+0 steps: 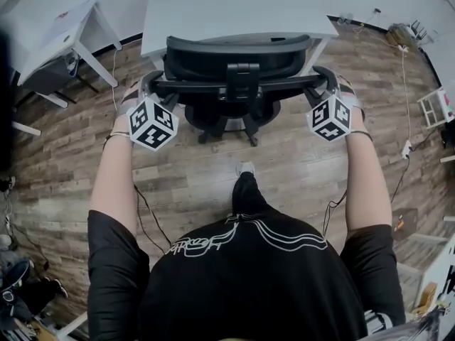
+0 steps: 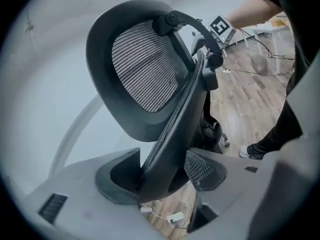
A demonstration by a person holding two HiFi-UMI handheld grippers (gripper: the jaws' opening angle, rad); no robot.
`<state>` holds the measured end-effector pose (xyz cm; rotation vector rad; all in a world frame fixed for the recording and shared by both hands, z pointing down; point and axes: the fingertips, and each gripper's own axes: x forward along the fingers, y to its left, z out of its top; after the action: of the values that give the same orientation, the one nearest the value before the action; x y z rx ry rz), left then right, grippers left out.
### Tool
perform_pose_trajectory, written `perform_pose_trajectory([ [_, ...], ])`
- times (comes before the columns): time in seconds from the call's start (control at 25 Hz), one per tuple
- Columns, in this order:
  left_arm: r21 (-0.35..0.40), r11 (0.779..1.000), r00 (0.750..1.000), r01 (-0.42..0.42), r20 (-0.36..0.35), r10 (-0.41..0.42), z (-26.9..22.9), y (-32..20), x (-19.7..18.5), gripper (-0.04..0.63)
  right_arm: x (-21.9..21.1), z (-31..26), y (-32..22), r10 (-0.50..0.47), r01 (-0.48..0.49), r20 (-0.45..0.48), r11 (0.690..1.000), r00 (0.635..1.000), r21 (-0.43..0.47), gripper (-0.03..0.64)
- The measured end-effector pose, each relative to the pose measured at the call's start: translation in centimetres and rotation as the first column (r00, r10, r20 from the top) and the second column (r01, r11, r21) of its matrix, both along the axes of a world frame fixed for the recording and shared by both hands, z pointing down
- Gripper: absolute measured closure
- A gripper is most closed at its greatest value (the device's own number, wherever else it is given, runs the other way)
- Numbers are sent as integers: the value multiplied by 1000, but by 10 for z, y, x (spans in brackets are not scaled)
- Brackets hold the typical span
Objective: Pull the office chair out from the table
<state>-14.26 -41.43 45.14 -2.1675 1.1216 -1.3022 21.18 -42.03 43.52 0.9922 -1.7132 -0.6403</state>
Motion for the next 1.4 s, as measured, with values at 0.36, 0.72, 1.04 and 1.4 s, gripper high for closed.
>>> perform_pose_trajectory([
  [0.36, 55, 998, 1000, -20, -6, 20, 3, 67, 2, 337, 2, 7, 72, 19, -19, 20, 999, 1000, 27, 364],
  [0.72, 25, 1000, 1000, 1, -5, 0, -4, 89, -1, 337, -1, -2, 89, 22, -22, 15, 1000, 1000, 2, 364],
  [1.04, -4, 999, 999, 47, -3, -47, -6, 139, 2, 337, 3, -7, 128, -7, 7, 12, 1000, 1000, -5, 364],
  [1.4, -5, 997, 997, 78, 11, -78, 5, 226, 12, 337, 11, 4, 204, -46, 46, 29, 999, 999, 14, 364],
])
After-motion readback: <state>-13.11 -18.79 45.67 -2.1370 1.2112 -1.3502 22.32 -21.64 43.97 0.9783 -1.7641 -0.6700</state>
